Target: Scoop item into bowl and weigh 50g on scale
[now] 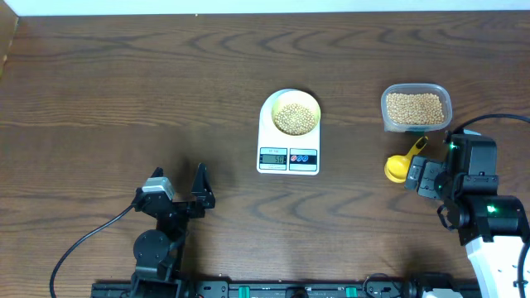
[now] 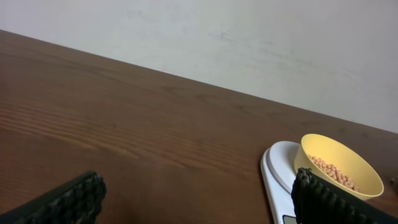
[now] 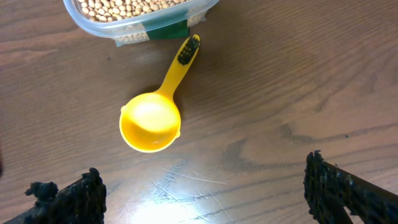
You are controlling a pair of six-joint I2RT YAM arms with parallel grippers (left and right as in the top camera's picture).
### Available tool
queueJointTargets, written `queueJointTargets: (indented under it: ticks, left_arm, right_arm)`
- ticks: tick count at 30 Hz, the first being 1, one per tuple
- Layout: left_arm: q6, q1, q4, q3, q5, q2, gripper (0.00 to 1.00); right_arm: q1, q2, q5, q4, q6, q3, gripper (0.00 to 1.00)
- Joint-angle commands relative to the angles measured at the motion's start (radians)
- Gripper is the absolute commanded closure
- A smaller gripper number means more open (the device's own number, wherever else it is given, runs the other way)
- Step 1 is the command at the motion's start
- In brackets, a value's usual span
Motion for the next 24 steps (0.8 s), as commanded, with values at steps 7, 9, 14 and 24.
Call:
queueJointTargets:
  ticks: [7, 9, 14, 24]
  left_arm:
    - [0.066, 0.040, -0.056, -0.010, -0.013, -0.009, 0.03]
    - [0.066, 0.051, -0.056, -0.010, -0.013, -0.009, 0.02]
    - [0.066, 0.079, -0.058, -0.010, -0.009, -0.009, 0.02]
    - [0.125, 0.113, -0.058, -0.010, -0.006, -0.009, 0.02]
  right_arm:
    - [-0.005, -0.005, 0.011, -0.001, -0.011, 0.010, 0.01]
    - [-0.005, -0.005, 0.011, -0.001, -0.011, 0.010, 0.01]
    - [-0.005, -0.005, 0.011, -0.001, -0.011, 0.010, 0.01]
    - [-0.005, -0.005, 0.011, -0.001, -0.011, 0.010, 0.01]
